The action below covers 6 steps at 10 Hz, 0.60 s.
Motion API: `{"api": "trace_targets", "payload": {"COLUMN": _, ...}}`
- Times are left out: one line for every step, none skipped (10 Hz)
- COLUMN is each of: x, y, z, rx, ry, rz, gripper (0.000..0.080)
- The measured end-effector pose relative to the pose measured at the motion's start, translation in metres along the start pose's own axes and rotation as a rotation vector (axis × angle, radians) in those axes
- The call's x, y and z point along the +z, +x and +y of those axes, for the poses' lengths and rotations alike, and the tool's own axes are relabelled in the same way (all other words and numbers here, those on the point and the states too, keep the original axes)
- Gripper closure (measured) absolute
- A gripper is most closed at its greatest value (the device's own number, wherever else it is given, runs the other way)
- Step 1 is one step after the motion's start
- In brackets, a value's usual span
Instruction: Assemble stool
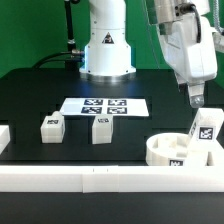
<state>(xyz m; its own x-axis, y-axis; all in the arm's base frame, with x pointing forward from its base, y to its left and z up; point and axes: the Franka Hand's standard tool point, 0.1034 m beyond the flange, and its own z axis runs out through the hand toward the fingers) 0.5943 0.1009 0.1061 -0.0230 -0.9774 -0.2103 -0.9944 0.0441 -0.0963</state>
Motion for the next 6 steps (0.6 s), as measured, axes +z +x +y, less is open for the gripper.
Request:
{"api": "trace_targets", "payload": {"x": 0.0, "y": 0.0, "z": 0.0, "rx": -0.002, "ry": 0.0, "rz": 0.0, "gripper": 0.015}}
{"api": "trace_targets", "payload": {"x": 0.0, "y": 0.004, "z": 0.0, "rx": -0.052, "ry": -0.002, "rz": 0.002, "gripper": 0.015}}
{"api": "trace_targets", "payload": {"x": -0.002, "y": 0.019, "z": 0.0, "rx": -0.123, "ry": -0.007, "rz": 0.008, "gripper": 0.015}}
{"api": "trace_targets", "payload": {"x": -0.007, "y": 0.038, "z": 0.001, "rx": -0.173, "ry": -0.004, "rz": 0.013, "gripper": 0.015}}
{"api": "trace_targets", "payload": {"x": -0.012, "y": 0.062, "z": 0.006, "rx": -0.214, "ry": 0.007, "rz": 0.024, "gripper": 0.015}}
{"api": "trace_targets", "payload": {"x": -0.016, "y": 0.087, "z": 0.01, "rx": -0.249, "ry": 0.005, "rz": 0.036, "gripper": 0.015}}
